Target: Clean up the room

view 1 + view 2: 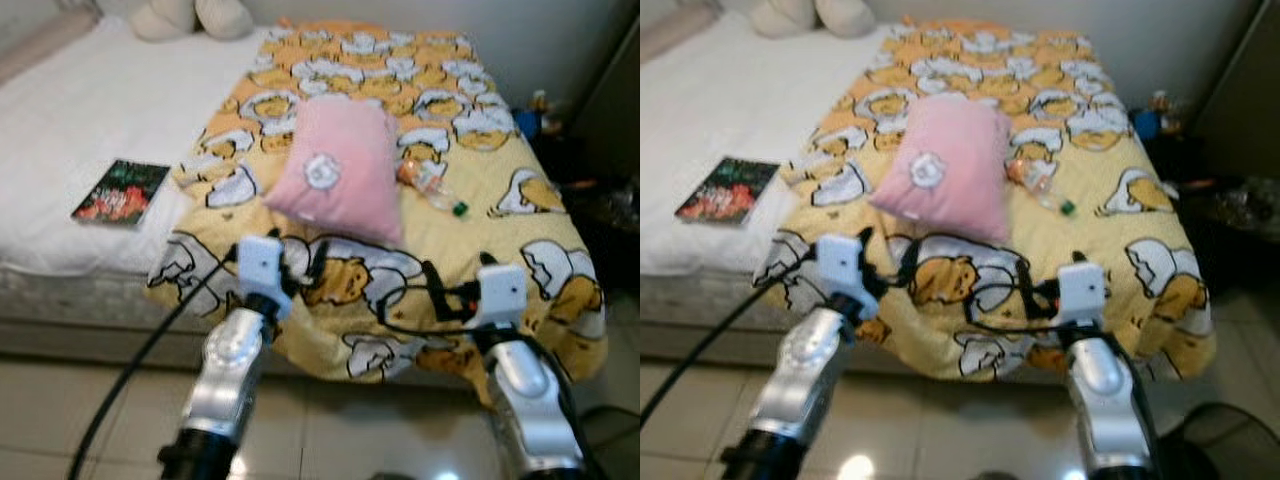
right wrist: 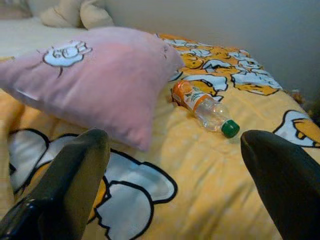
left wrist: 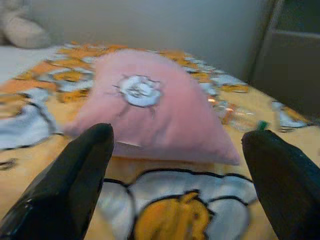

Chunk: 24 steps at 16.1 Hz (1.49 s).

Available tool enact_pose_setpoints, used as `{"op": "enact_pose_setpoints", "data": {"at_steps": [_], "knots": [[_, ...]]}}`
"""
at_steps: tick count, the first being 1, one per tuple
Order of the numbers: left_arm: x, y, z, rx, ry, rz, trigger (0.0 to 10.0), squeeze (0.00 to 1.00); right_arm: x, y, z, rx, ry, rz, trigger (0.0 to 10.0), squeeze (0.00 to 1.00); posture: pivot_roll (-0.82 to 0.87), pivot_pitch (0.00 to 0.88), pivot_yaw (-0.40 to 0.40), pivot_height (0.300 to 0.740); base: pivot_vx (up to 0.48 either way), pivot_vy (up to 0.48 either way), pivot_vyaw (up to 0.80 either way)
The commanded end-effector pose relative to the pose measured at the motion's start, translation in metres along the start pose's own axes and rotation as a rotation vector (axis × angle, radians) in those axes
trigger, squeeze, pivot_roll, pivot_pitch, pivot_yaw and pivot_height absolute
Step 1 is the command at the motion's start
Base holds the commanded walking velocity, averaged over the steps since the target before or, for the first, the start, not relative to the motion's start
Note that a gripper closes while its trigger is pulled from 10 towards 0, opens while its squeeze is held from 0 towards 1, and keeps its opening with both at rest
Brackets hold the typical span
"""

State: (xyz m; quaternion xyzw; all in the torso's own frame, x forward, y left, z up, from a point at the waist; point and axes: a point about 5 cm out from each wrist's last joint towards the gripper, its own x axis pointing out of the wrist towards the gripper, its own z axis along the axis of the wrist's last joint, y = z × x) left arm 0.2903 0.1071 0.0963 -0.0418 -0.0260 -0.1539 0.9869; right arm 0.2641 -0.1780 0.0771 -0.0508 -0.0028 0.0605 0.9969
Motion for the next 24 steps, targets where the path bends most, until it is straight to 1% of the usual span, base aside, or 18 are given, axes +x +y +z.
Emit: {"op": "enact_pose_setpoints", "data": {"at_steps": [1, 2, 4, 5, 6, 7, 9, 11, 14, 15, 16, 17, 18, 19, 20, 21, 23, 24], "knots": [[0.003, 0.001, 0.002, -0.013, -0.008, 0.008, 10.0, 0.0, 0.001, -0.007, 0.003, -0.017, -0.011, -0.02, 10.0, 0.0, -0.17, 0.0, 0.054, 0.74, 0.0, 0.0, 0.0], [0.004, 0.004, 0.002, 0.006, -0.003, 0.022, 10.0, 0.0, 0.001, -0.007, 0.002, -0.018, -0.01, -0.022, 10.0, 0.0, -0.17, 0.0, 0.055, 0.74, 0.0, 0.0, 0.0], [0.009, 0.01, 0.004, 0.015, 0.009, 0.055, 10.0, 0.0, 0.002, -0.007, 0.002, -0.014, -0.007, -0.015, 10.0, 0.0, -0.17, 0.0, 0.054, 0.74, 0.0, 0.0, 0.0], [0.011, 0.015, 0.013, 0.028, -0.028, 0.083, 10.0, 0.0, 0.006, -0.008, 0.007, -0.029, -0.021, -0.023, 10.0, 0.0, -0.17, 0.0, 0.056, 0.74, 0.244, 0.0, 0.0], [0.013, 0.018, 0.021, 0.027, -0.059, 0.111, 10.0, 0.0, 0.01, -0.009, 0.018, -0.029, -0.069, -0.043, 10.0, 0.0, -0.17, 0.0, 0.056, 0.74, 0.461, 0.0, 0.0], [0.013, 0.018, 0.026, 0.016, -0.075, 0.137, 10.0, 0.0, 0.013, -0.008, 0.029, -0.035, -0.111, -0.034, 10.0, 0.0, -0.17, 0.0, 0.057, 0.74, 0.461, 0.0, 0.0], [0.009, 0.017, 0.027, -0.029, -0.076, 0.184, 10.0, 0.0, 0.016, -0.003, 0.035, -0.051, -0.14, 0.007, 10.0, 0.0, -0.17, 0.0, 0.059, 0.74, 0.461, 0.0, 0.0], [0.009, 0.016, 0.026, -0.023, -0.071, 0.19, 10.0, 0.0, 0.017, -0.005, 0.032, -0.045, -0.123, 0.007, 10.0, 0.0, -0.16, 0.0, 0.053, 0.74, 0.471, 0.0, 0.0], [0.012, 0.025, 0.028, -0.008, -0.057, 0.234, 10.0, 0.0, 0.02, -0.007, 0.025, -0.023, -0.079, 0.004, 10.0, 0.0, -0.15, 0.0, 0.048, 0.74, 0.48, 0.0, 0.0], [0.011, 0.029, 0.029, -0.017, -0.061, 0.276, 10.0, 0.0, 0.021, -0.007, 0.022, -0.003, -0.062, 0.003, 10.0, 0.0, -0.15, 0.0, 0.048, 0.74, 0.48, 0.0, 0.0], [0.01, 0.035, 0.026, -0.059, -0.04, 0.337, 10.0, 0.0, 0.026, -0.004, 0.023, 0.014, -0.057, 0.021, 10.0, 0.0, -0.16, 0.0, 0.051, 0.74, 0.48, 0.0, 0.0], [0.01, 0.034, 0.024, -0.055, -0.034, 0.336, 10.0, 0.0, 0.032, 0.0, 0.025, 0.02, -0.059, 0.027, 10.0, 0.0, -0.16, 0.0, 0.051, 0.74, 0.48, 0.0, 0.0], [0.011, 0.032, 0.024, -0.046, -0.037, 0.326, 10.0, 0.0, 0.035, -0.001, 0.027, 0.027, -0.062, 0.015, 10.0, 0.0, -0.16, 0.0, 0.05, 0.74, 0.48, 0.0, 0.0], [0.015, 0.028, 0.029, -0.024, -0.052, 0.291, 10.0, 0.0, 0.039, -0.003, 0.03, 0.038, -0.075, -0.002, 10.0, 0.0, -0.15, 0.0, 0.051, 0.74, 0.48, 0.0, 0.0], [0.018, 0.025, 0.034, -0.004, -0.069, 0.262, 10.0, 0.0, 0.039, -0.005, 0.03, 0.038, -0.074, -0.015, 10.0, 0.0, -0.15, 0.0, 0.049, 0.74, 0.48, 0.0, 0.0], [0.019, 0.025, 0.036, 0.004, -0.077, 0.259, 10.0, 0.0, 0.039, -0.006, 0.029, 0.039, -0.072, -0.019, 10.0, 0.0, -0.15, 0.0, 0.048, 0.74, 0.48, 0.0, 0.0], [0.021, 0.027, 0.042, 0.048, -0.095, 0.262, 10.0, 0.0, 0.039, -0.006, 0.029, 0.031, -0.076, -0.02, 10.0, 0.0, -0.15, 0.0, 0.05, 0.74, 0.48, 0.0, 0.0], [0.023, 0.025, 0.044, 0.055, -0.105, 0.25, 10.0, 0.0, 0.04, -0.008, 0.032, 0.029, -0.089, -0.034, 10.0, 0.0, -0.15, 0.0, 0.052, 0.74, 0.48, 0.0, 0.0]]}}
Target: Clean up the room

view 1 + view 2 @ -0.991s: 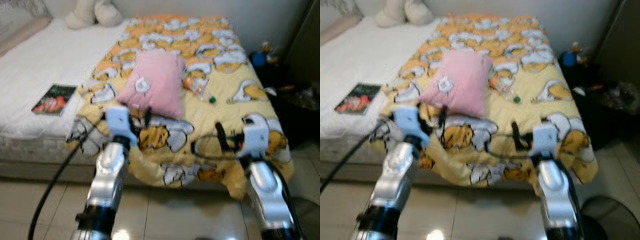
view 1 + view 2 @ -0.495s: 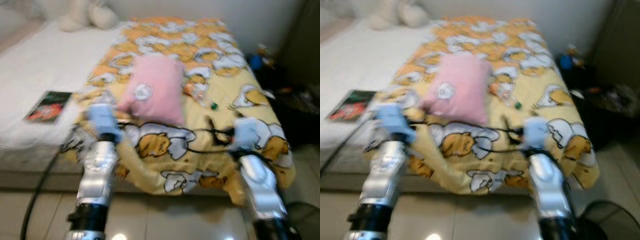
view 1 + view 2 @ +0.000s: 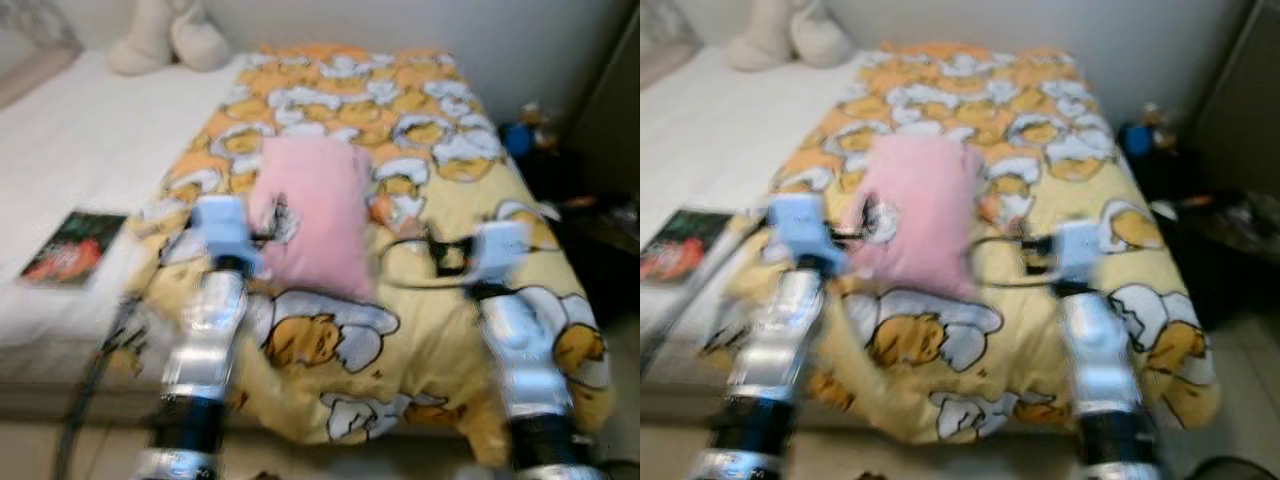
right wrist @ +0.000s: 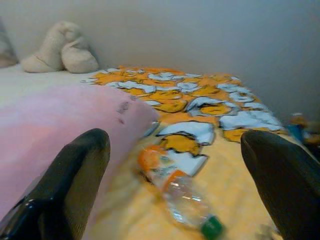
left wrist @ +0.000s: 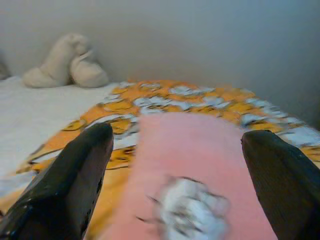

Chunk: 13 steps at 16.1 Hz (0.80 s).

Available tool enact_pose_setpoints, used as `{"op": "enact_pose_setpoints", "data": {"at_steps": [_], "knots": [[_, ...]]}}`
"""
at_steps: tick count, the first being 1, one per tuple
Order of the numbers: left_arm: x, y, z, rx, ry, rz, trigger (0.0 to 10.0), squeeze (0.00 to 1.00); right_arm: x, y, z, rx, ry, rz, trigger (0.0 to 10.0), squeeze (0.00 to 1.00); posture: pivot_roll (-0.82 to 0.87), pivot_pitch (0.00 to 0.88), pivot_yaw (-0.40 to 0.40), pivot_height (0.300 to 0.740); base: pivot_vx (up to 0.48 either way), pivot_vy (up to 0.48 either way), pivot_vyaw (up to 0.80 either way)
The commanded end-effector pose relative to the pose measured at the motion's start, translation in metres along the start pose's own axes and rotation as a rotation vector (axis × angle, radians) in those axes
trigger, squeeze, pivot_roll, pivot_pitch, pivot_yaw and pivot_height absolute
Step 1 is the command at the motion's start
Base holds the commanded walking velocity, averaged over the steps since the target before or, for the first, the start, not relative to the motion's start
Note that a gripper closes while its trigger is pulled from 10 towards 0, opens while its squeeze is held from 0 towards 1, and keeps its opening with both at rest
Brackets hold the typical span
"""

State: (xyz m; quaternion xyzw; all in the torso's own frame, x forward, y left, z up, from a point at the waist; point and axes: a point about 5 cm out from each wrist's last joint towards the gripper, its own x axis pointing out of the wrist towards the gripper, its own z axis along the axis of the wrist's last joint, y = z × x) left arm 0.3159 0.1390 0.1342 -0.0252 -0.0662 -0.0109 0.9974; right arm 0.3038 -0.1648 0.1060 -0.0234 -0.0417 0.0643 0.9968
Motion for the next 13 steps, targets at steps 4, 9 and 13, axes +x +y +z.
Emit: {"op": "enact_pose_setpoints", "data": {"at_steps": [4, 9, 13], "knots": [[0.007, -0.011, 0.011, 0.002, -0.033, -0.032, 10.0, 0.0, 0.006, -0.012, 0.013, -0.023, -0.03, -0.032, 10.0, 0.0, -0.16, 0.0, 0.056, 0.74, 0.48, 0.0, 0.0], [0.037, 0.016, 0.013, 0.077, 0.089, 0.053, 10.0, 0.0, 0.026, 0.004, 0.026, 0.247, 0.049, 0.043, 10.0, 0.0, -0.15, 0.0, 0.055, 0.74, 0.288, 0.0, 0.0], [0.045, 0.02, -0.01, -0.082, 0.391, -0.159, 10.0, 0.0, 0.015, 0.027, 0.011, 0.468, 0.233, 0.113, 10.0, 0.0, -0.17, 0.0, 0.063, 0.74, 0.0, 0.0, 0.0]]}}
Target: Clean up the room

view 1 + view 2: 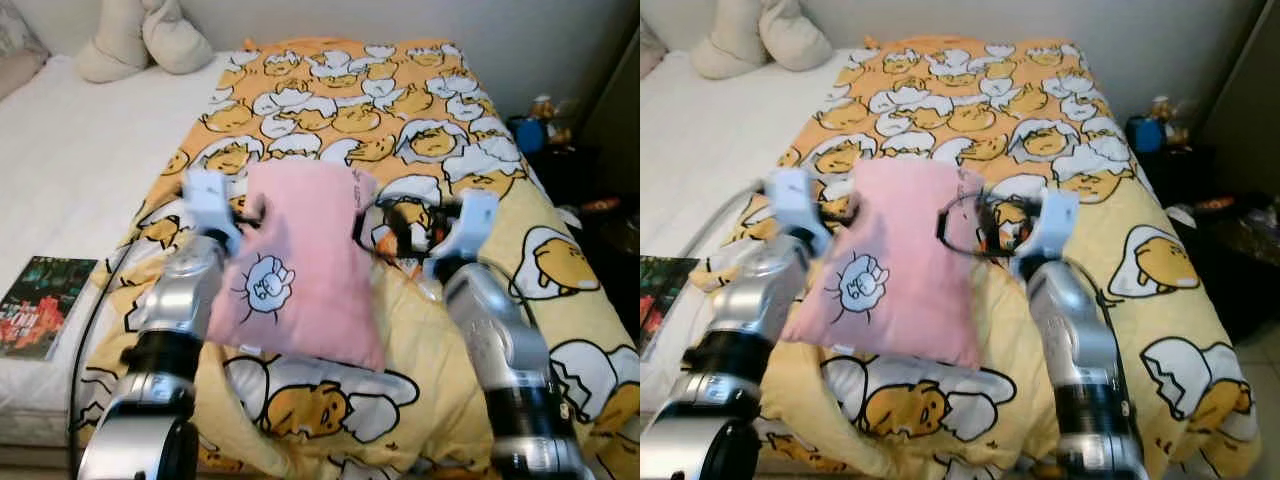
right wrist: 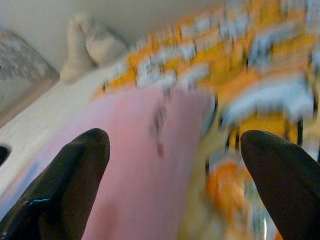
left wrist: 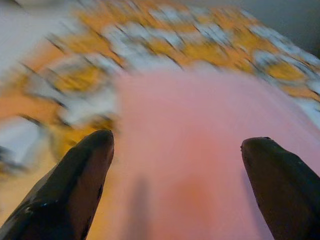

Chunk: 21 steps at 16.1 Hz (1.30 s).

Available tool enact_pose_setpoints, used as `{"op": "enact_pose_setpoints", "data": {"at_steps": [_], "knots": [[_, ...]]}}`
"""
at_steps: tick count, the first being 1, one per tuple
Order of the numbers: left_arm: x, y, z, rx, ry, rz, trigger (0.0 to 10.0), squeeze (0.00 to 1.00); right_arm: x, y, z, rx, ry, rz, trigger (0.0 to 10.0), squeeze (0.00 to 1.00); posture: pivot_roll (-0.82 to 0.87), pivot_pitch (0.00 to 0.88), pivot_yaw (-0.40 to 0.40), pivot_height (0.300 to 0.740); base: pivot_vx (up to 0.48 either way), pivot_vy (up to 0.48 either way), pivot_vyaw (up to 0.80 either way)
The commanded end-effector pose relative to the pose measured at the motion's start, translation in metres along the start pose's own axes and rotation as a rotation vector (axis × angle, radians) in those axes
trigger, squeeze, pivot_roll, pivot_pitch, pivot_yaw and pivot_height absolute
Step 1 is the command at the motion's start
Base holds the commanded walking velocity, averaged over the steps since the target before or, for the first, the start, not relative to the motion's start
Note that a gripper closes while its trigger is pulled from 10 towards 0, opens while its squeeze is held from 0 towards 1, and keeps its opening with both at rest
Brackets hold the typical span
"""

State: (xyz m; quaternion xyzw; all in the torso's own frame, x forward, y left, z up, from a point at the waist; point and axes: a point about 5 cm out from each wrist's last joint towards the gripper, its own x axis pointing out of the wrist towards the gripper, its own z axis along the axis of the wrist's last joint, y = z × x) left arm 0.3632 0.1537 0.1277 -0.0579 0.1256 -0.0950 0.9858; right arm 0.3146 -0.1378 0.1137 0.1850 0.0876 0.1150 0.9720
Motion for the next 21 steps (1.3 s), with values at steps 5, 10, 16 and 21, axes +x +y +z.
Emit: {"op": "enact_pose_setpoints", "data": {"at_steps": [5, 10, 16, 21], "knots": [[0.01, 0.022, -0.007, -0.061, 0.134, -0.009, 10.0, 0.0, -0.007, -0.01, -0.038, 0.132, 0.167, -0.076, 10.0, 0.0, -0.21, 0.0, 0.088, 0.74, 0.0, 0.0, 0.0], [0.015, 0.003, -0.033, -0.109, 0.228, -0.057, 10.0, 0.0, 0.002, 0.003, -0.053, 0.178, 0.199, -0.04, 10.0, 0.0, -0.23, 0.001, 0.106, 0.74, 0.0, 0.0, 0.0], [0.01, -0.023, -0.081, -0.119, 0.359, -0.026, 10.0, 0.0, 0.036, 0.044, -0.073, 0.361, 0.283, 0.057, 0.0, 0.0, -0.23, 0.023, 0.128, 0.74, 0.0, 0.0, 0.0], [-0.012, 0.037, -0.096, 0.157, 0.397, 0.199, 10.0, 0.0, 0.03, 0.032, -0.094, 0.339, 0.329, 0.025, 0.0, 0.0, -0.18, 0.046, 0.119, 0.74, 0.0, 0.0, 0.0]]}}
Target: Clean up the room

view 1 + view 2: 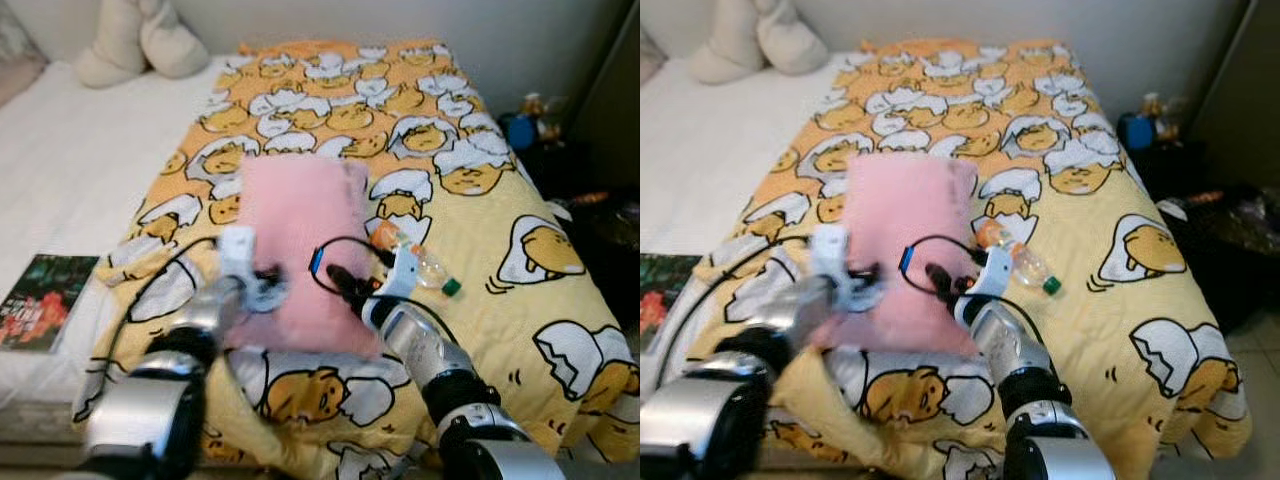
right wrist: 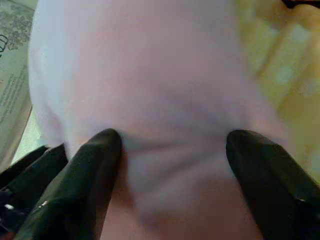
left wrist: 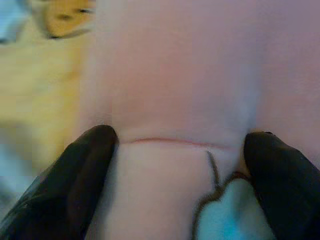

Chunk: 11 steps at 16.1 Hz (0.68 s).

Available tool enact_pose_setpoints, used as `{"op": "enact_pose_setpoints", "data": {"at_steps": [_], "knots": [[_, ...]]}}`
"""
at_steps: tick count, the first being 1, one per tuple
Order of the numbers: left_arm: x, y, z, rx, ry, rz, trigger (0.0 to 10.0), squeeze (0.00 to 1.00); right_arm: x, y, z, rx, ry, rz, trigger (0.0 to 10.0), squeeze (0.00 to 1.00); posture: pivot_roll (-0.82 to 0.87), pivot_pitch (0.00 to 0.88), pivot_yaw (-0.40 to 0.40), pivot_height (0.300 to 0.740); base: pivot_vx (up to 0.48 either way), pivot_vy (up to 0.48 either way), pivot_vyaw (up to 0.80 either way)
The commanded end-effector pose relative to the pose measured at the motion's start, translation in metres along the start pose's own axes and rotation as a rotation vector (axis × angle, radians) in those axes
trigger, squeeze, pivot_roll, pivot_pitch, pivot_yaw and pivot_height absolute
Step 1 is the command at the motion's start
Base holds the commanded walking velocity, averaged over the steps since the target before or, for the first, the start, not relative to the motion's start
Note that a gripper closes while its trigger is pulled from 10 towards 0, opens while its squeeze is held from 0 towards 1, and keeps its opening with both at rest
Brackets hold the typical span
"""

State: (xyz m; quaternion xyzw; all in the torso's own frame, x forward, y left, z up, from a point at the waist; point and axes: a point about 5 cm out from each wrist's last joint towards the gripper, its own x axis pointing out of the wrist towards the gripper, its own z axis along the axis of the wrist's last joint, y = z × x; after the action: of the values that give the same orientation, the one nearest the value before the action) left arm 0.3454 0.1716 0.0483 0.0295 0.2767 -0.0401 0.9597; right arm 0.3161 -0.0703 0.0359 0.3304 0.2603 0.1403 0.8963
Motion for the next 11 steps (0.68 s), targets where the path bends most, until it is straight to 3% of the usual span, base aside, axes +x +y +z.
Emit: {"op": "enact_pose_setpoints", "data": {"at_steps": [1, 5, 7, 11], "knots": [[-0.005, 0.018, -0.026, 0.028, 0.095, 0.07, 0.0, 0.0, 0.0, -0.003, 0.0, -0.028, -0.005, -0.009, 0.0, 0.0, -0.18, 0.05, 0.117, 0.74, 0.0, 0.0, 0.0], [-0.008, 0.027, -0.034, -0.067, 0.102, 0.105, 0.0, 0.0, -0.007, -0.021, -0.005, -0.137, 0.0, -0.05, 0.0, 0.0, -0.17, 0.045, 0.113, 0.74, 0.0, 0.0, 0.0], [-0.004, 0.011, -0.026, -0.138, 0.046, 0.006, 0.0, 0.0, -0.007, -0.023, -0.008, -0.146, 0.003, -0.035, 0.0, 0.0, -0.17, 0.046, 0.117, 0.74, 0.0, 0.0, 0.0], [-0.002, -0.026, -0.028, -0.125, 0.032, -0.165, 0.0, 0.0, -0.001, -0.011, -0.006, -0.058, -0.009, 0.016, 0.0, 0.0, -0.17, 0.043, 0.124, 0.74, 0.0, 0.0, 0.0]]}}
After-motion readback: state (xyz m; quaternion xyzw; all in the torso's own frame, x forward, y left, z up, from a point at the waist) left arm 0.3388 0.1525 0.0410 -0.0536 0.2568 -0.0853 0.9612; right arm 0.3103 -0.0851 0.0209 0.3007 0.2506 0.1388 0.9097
